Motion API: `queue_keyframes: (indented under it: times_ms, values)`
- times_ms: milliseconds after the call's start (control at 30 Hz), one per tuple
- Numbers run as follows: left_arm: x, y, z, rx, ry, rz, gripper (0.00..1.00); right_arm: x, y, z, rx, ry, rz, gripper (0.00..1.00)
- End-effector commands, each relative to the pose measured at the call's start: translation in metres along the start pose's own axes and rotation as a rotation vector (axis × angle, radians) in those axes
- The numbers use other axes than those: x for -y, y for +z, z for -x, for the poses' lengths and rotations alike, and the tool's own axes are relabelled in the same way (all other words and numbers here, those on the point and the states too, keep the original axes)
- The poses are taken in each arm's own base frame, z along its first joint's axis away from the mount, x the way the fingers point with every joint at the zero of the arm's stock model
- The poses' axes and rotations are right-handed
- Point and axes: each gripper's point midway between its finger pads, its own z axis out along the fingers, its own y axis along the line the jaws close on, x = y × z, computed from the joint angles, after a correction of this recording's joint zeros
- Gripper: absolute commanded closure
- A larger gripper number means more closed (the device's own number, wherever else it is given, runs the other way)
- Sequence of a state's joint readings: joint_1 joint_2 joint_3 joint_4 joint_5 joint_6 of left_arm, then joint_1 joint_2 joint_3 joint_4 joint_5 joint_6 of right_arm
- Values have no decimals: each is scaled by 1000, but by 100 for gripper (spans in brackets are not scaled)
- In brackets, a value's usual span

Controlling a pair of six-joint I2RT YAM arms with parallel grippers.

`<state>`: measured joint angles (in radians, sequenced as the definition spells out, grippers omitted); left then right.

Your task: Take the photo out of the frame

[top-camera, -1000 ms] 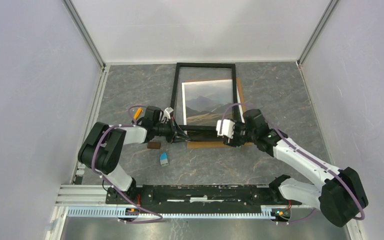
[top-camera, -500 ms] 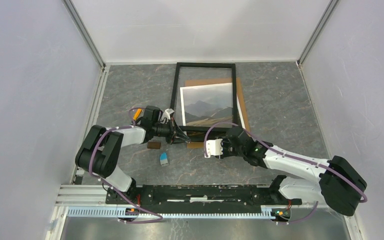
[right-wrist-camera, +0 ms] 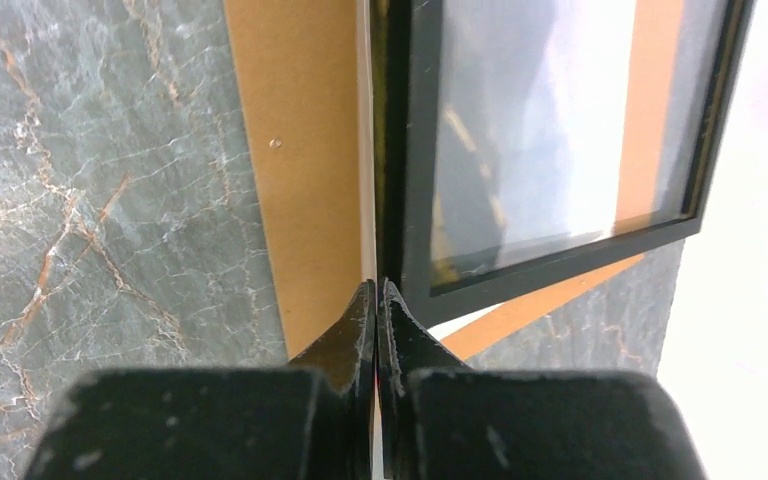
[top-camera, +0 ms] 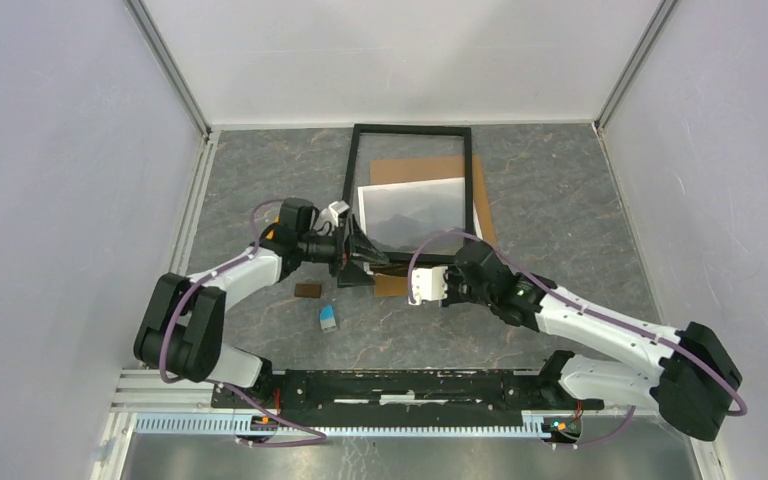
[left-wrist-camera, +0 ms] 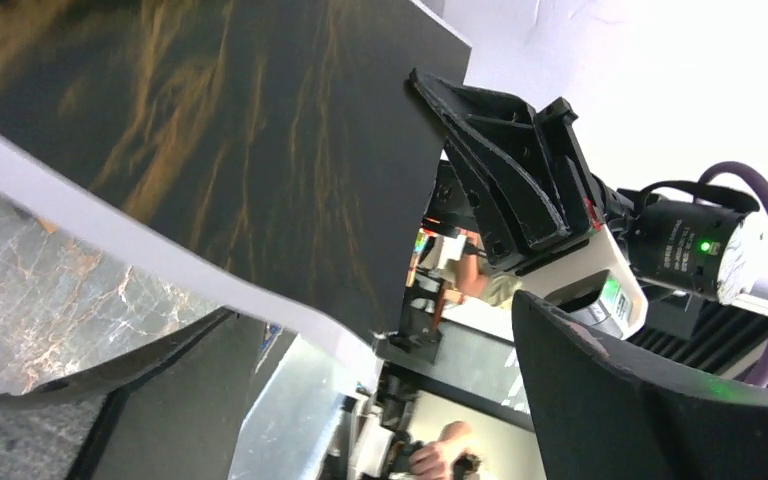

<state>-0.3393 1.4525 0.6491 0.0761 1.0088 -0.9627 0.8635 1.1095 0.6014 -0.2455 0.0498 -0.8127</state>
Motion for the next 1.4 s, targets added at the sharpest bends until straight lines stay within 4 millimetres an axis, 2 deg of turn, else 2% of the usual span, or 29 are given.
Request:
queue_keyframes:
  times_ms: [0, 200, 367, 633, 800, 1000, 1067, 1200, 1267, 1333, 1367]
  values:
    - [39, -27, 12, 27, 187, -17, 0, 30, -30, 35, 82, -11, -27, 100]
    - [63, -59, 35, 147, 289, 6, 0, 55, -67, 61, 141, -42, -40, 100]
    - [75, -84, 53, 257, 327, 18, 0, 74, -100, 79, 181, -86, -62, 100]
    - [83, -110, 69, 404, 362, 55, 0, 109, -148, 93, 199, -116, -167, 100]
    - [75, -123, 76, 465, 357, 113, 0, 145, -191, 108, 226, -90, -294, 100]
    - [73, -128, 77, 488, 356, 132, 0, 200, -258, 127, 257, -69, -503, 100]
    - [75, -129, 78, 492, 356, 132, 0, 217, -275, 130, 248, -66, -570, 100]
    - [75, -131, 81, 500, 347, 132, 0, 246, -293, 130, 210, -73, -715, 100]
    - [70, -132, 85, 512, 334, 148, 0, 262, -294, 128, 165, -69, -800, 100]
    - [65, -133, 88, 517, 311, 161, 0, 276, -287, 124, 105, -72, -879, 100]
    - [60, -139, 94, 540, 286, 168, 0, 282, -279, 122, 67, -73, -904, 100]
